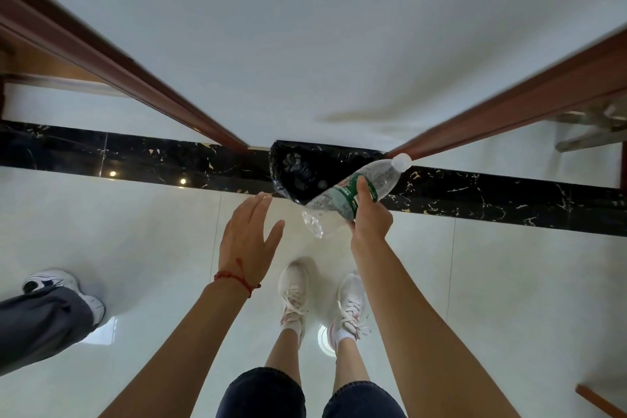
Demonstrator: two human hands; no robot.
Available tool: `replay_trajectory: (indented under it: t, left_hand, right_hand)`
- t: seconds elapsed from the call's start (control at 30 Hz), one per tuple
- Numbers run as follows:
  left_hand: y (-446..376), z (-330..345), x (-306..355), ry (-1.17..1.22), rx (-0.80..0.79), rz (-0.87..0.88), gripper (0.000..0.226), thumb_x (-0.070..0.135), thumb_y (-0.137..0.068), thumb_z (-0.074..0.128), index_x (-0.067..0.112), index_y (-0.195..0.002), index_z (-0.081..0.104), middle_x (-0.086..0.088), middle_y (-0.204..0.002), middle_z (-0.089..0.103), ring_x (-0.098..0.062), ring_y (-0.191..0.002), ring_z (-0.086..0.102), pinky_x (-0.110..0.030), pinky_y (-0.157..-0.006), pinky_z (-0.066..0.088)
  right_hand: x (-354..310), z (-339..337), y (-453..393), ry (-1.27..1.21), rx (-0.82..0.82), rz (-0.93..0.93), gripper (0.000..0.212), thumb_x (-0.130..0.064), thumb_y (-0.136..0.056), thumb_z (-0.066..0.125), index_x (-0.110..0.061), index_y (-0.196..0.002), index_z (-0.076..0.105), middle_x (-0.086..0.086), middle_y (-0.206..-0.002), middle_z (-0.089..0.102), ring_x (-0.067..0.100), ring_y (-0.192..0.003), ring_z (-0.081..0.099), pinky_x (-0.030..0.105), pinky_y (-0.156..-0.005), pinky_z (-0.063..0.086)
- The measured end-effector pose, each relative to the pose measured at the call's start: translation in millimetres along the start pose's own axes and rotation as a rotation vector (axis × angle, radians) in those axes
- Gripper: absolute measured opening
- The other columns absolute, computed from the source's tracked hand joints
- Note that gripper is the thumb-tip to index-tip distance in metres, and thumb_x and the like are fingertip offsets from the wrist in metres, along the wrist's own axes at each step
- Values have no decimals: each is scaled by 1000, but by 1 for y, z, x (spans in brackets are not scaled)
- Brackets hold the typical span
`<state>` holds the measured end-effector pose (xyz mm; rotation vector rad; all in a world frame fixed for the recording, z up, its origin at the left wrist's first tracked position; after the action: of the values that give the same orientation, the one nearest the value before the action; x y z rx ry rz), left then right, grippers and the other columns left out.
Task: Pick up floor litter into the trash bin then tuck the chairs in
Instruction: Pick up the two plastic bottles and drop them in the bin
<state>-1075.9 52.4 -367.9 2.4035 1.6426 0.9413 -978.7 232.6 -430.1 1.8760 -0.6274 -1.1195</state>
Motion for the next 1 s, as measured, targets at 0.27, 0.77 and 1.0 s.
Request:
replay_trajectory:
  t: [0.27,0.77,1.0]
  left_hand:
    - [-2,-6,-4,5,-2,10,66,45,-84,26,0,-126,50,-20,-129,53,-36,-121,48,-39,-99,33]
    - [36,-41,28,-133,-100,91,67,45,-85,22,1,-127,49,-19,-131,52,-36,-124,45,-44,-102,35]
    - [77,-71,68,-169,-92,137,65,44,-86,23,2,-127,50,-19,-132,52,-35,-125,44,-46,-102,35]
  right_hand:
    - [-1,13,-4,227,-48,-80,38,-51,-69,72,-21,-84,55,7,-99,54,20,-93,54,42,-98,47]
    - [-38,-42,113,1228,-247,-962,62,-40,-90,53,-10,-141,33,10,-149,32,23,-138,28,37,-104,36]
    - [-66,-76,171,1340,-233,-1096,60,-39,-91,51,-6,-139,36,15,-147,35,29,-136,32,40,-106,34]
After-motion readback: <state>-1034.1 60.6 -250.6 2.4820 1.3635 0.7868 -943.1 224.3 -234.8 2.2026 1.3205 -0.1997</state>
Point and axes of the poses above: each hand's wrist, its own y-axis away from the middle knuckle, its own z-axis out of the palm, x = y × z, the point moved 7 cm from there along -y, towards the middle knuckle
